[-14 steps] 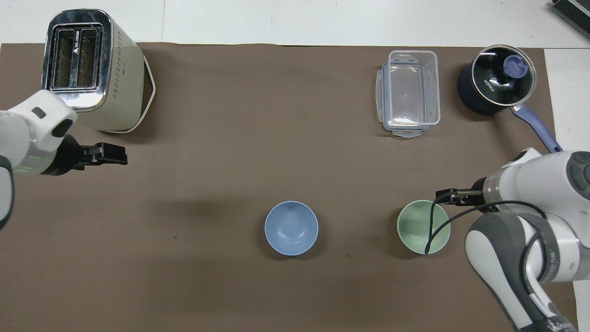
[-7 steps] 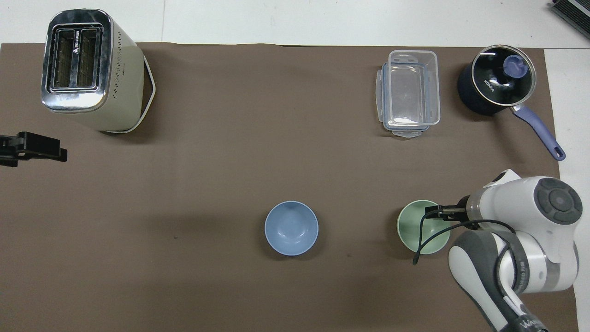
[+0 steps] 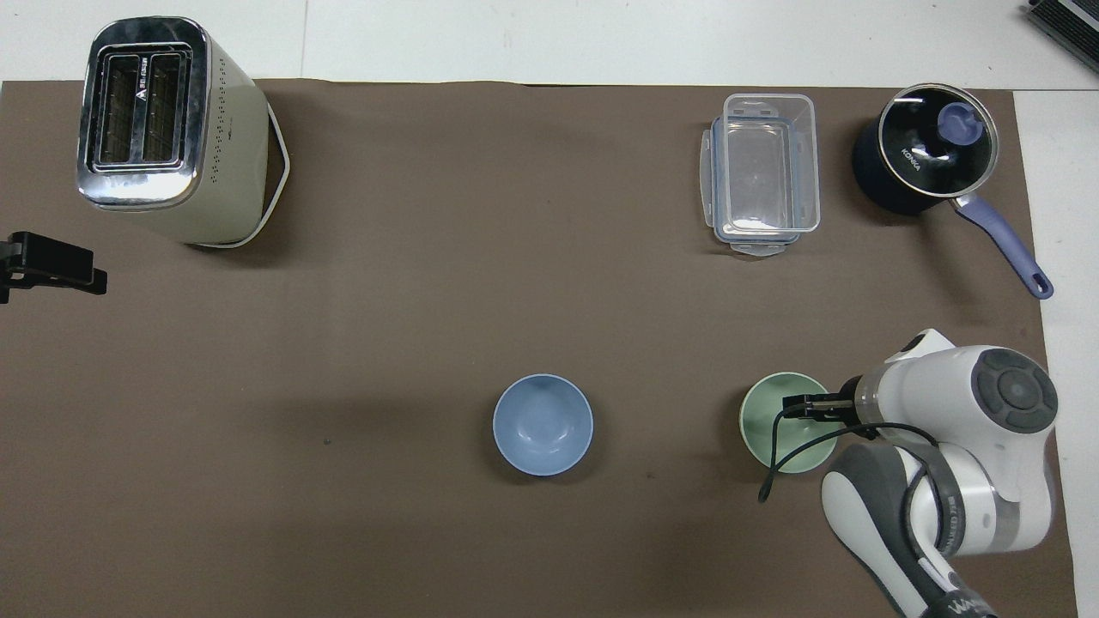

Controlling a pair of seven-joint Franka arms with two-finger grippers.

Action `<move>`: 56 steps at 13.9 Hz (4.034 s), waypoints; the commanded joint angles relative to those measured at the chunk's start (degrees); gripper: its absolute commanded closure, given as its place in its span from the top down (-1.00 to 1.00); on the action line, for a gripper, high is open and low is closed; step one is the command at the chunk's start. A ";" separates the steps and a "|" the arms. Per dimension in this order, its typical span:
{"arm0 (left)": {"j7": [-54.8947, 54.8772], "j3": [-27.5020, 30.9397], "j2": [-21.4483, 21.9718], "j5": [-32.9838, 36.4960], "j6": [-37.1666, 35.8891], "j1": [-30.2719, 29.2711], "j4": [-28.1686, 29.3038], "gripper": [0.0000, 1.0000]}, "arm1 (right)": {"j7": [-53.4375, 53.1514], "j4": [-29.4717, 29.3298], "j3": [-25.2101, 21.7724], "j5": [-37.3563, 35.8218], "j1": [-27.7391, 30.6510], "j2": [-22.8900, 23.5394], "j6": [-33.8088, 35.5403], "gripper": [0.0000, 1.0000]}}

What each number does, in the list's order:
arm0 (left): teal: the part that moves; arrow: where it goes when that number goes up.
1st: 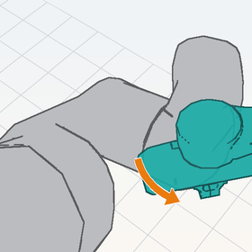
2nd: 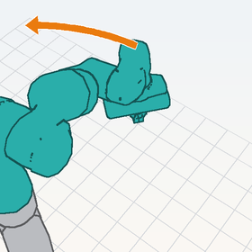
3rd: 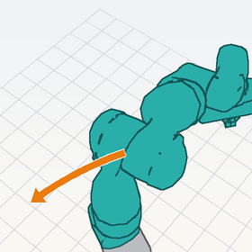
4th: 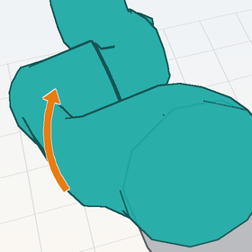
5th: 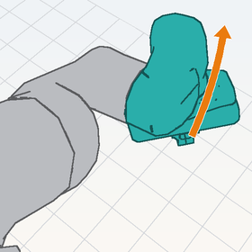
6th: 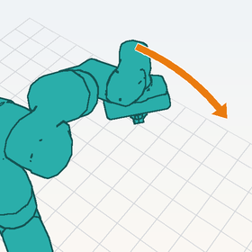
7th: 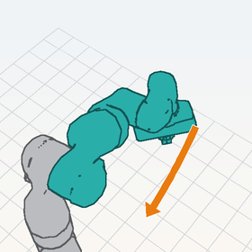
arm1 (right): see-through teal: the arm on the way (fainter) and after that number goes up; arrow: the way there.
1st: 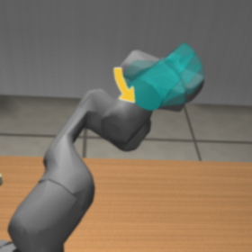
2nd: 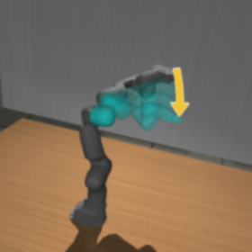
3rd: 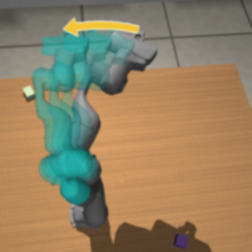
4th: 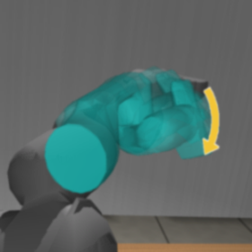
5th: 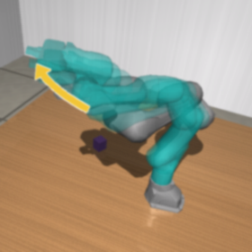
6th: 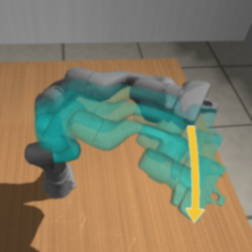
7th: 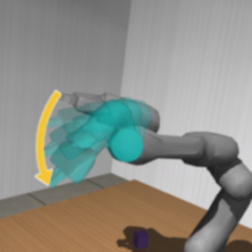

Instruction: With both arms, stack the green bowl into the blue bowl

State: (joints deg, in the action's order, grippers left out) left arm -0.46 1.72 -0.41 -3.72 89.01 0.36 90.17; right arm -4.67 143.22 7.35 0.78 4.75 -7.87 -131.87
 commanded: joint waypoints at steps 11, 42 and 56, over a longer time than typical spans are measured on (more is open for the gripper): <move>-0.42 -0.41 -0.47 0.90 -1.56 -0.36 -1.40 1.00 | 3.00 1.63 0.12 1.25 0.34 -0.66 -0.40 -0.35; -0.42 -0.40 -0.47 0.90 -1.55 -0.45 -1.40 1.00 | -25.74 -14.99 1.35 11.79 -31.03 9.19 1.36 -1.00; -0.42 -0.32 -0.47 0.90 -1.55 -0.45 -1.40 1.00 | -26.70 -14.55 1.35 11.79 -31.03 10.59 -2.33 0.19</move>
State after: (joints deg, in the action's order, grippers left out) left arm -0.46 1.59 -0.41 -3.71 88.92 0.35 90.17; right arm -30.07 128.42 8.72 11.07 -26.08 2.81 -133.76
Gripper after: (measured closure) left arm 0.000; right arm 0.683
